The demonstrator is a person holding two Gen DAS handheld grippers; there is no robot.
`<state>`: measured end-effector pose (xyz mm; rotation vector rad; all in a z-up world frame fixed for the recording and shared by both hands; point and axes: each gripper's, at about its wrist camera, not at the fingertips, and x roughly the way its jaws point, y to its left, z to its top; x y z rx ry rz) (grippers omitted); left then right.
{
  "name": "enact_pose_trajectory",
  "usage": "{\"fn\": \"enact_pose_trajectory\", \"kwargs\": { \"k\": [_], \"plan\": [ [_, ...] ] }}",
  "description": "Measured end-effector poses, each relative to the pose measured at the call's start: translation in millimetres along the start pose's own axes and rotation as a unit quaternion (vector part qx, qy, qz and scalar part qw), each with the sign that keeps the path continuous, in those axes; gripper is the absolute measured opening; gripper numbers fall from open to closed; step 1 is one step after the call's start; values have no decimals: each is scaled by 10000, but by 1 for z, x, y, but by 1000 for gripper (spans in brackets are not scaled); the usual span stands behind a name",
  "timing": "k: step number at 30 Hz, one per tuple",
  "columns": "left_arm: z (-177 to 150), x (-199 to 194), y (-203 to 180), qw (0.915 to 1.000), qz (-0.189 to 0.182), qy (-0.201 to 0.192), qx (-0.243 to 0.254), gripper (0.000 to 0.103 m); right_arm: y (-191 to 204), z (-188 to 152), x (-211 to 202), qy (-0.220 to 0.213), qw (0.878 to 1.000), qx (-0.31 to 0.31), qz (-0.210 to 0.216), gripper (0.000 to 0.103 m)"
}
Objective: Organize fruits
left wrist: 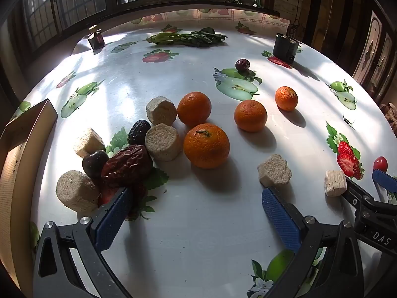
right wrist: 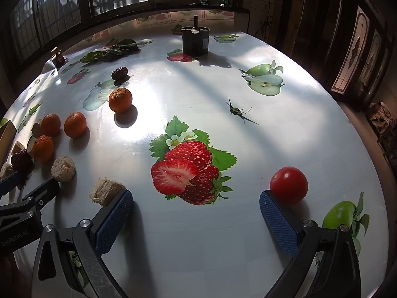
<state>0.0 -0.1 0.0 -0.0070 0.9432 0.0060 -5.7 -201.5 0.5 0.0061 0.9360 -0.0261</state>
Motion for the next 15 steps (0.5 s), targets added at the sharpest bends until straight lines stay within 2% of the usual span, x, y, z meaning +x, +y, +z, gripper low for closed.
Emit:
{"fn": "enact_pose_trajectory", "kwargs": {
  "k": [15],
  "plan": [
    [0,0,0,10000,1,1,1,103,0,-2,-1,4,10000,-1,-2,102]
  ]
}}
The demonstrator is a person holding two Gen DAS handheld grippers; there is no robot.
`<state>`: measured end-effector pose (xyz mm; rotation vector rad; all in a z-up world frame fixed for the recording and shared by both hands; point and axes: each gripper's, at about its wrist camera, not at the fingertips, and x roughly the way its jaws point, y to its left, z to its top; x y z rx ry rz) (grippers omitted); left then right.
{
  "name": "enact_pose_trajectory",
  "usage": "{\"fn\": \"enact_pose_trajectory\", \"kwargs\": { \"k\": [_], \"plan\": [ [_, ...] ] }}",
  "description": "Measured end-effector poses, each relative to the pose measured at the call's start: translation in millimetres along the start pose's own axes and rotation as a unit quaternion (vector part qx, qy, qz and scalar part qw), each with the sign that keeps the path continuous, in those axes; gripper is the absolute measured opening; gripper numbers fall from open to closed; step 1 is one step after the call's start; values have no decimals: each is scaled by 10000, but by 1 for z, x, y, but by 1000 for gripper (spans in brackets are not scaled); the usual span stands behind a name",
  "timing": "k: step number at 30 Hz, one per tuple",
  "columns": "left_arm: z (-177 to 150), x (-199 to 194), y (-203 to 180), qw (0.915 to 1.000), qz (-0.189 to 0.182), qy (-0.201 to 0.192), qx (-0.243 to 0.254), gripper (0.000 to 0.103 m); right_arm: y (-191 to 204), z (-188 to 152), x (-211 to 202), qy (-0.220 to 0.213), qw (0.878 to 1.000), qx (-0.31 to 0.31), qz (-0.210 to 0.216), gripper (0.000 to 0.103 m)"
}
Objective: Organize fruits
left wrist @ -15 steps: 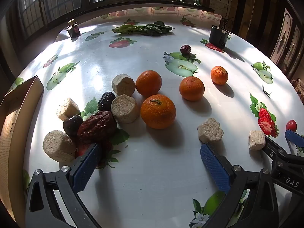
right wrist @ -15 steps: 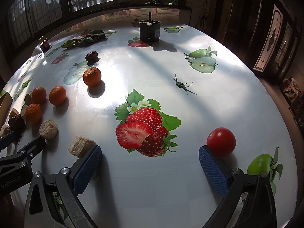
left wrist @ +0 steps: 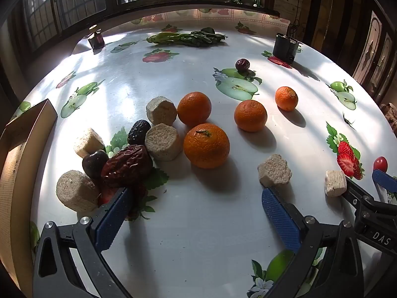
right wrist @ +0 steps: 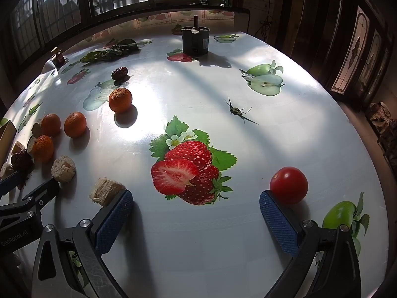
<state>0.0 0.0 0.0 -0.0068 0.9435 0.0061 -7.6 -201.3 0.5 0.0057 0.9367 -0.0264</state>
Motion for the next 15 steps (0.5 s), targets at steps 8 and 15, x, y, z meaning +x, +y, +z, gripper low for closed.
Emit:
{"fn": "enact_pose_trajectory", "kwargs": {
  "k": [8,15],
  "plan": [
    [2,1,-3,10000,53,21,-54,103,1,0,0,2,9999,90,-66,102],
    [-2,-2,0,9992,-176,226,274,103,4,-6,-6,205,9997,119,-66,102]
  ]
}}
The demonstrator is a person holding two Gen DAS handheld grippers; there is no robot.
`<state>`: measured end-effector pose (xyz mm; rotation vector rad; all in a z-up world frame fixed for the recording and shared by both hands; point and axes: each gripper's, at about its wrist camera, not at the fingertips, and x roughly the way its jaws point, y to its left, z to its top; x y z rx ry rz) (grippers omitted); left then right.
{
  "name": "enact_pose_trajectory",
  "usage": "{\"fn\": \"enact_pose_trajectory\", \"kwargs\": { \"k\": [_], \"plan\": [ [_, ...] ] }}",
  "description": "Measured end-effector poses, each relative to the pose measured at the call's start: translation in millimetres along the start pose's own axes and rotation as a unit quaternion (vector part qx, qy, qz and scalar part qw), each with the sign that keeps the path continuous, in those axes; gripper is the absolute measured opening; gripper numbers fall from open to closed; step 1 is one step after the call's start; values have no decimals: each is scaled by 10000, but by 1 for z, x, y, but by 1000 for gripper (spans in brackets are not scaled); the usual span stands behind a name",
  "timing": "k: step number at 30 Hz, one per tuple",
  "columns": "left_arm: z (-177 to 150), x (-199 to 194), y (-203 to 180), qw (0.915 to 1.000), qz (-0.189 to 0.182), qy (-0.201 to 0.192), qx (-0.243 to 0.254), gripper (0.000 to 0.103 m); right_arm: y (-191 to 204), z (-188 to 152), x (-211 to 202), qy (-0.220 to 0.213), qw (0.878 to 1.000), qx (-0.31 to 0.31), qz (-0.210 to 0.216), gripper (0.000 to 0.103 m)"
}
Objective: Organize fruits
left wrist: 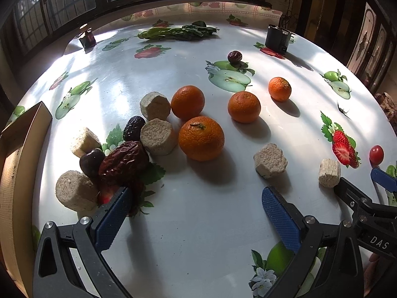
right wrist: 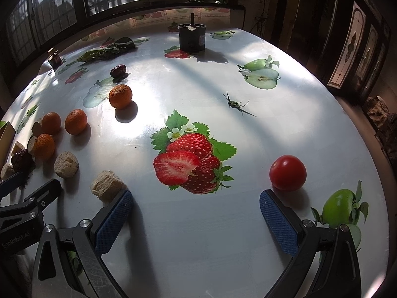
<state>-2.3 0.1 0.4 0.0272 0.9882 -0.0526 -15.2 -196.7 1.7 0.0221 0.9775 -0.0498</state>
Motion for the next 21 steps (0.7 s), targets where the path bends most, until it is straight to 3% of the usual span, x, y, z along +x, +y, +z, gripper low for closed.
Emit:
{"fn": "enact_pose_trajectory", "kwargs": {
  "k": [6,11,13,17,21],
  "plan": [
    [-12,-16,1,9997,-194,-17,157,102,4,-1,-1,220,9997,93,-85,102],
    [-20,-69,6,9958,-146,-872,219,102,0,0,-8,334,9988,205,-301,102],
    [-18,-90,11,9932,-85,-1145,167,102,-1,-2,-20,124,9984,207,-510,102],
    [-20,-120,22,9873,35,-1588,-12,102,-1,-10,-62,-600,9965,409,-418,102],
    [-18,-130,30,9874,-1,-1578,-120,102,17,-22,-99,-1378,9896,283,-286,102]
  ]
}}
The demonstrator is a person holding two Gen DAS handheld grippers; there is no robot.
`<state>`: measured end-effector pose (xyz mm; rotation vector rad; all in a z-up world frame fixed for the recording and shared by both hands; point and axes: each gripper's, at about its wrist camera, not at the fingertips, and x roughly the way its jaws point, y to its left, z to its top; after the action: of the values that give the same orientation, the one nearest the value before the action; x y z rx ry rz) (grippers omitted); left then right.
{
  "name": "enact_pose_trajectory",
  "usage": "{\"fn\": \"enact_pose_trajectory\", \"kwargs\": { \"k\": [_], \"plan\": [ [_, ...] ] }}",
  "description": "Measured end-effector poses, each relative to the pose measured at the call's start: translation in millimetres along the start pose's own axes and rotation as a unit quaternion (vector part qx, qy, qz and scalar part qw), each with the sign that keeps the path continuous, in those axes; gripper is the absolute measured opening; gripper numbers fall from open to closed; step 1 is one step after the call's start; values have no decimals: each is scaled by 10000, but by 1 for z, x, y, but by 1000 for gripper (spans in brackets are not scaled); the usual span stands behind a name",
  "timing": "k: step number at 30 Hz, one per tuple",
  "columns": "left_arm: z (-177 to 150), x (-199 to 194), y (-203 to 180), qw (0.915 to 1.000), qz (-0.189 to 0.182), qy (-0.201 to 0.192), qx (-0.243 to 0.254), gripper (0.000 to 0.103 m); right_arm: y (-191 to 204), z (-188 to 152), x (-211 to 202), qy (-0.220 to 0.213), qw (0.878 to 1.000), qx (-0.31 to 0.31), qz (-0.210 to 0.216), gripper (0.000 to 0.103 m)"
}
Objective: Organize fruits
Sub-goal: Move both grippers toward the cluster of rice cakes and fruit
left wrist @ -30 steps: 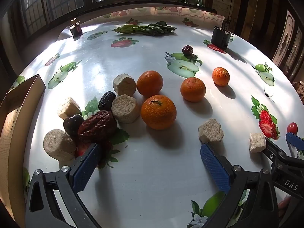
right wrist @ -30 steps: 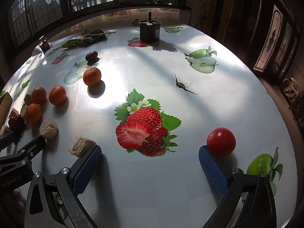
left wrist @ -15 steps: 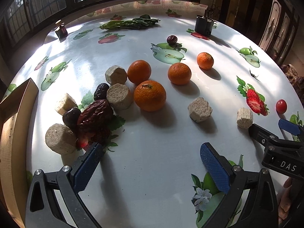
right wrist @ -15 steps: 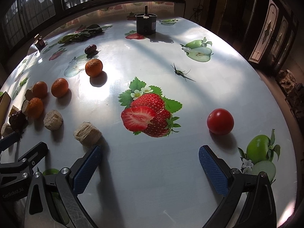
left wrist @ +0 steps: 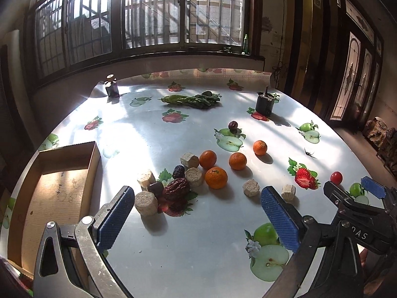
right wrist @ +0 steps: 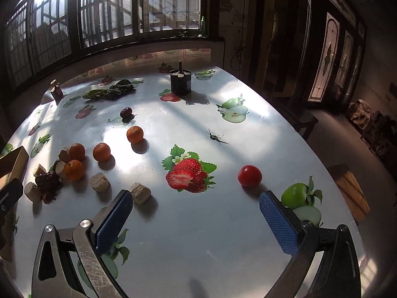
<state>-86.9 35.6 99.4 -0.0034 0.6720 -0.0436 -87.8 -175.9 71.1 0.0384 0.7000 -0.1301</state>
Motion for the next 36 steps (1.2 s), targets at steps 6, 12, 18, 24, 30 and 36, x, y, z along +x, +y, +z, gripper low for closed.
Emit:
{"fn": "enact_pose_trajectory", "kwargs": {
  "k": [6,12,18,24,30,36],
  "plan": [
    [-3,-6,8,10000,42,39,-28,102,21,2,-19,-396,9990,-151,145,102],
    [-7,-8,20,9999,14,58,-151,102,27,1,-21,-493,9985,-138,177,102],
    [-6,-6,36,9995,-16,95,-313,102,22,-3,-25,-593,9971,165,442,102],
    [2,-12,102,9927,178,-60,-1191,102,13,7,-26,-602,9966,304,472,102],
    [-4,-14,140,9847,506,126,-1664,98,36,18,-23,-475,9968,-40,641,102],
    [3,-45,143,9885,668,29,-1359,98,85,21,-19,-474,9913,-659,1037,102]
  ]
}}
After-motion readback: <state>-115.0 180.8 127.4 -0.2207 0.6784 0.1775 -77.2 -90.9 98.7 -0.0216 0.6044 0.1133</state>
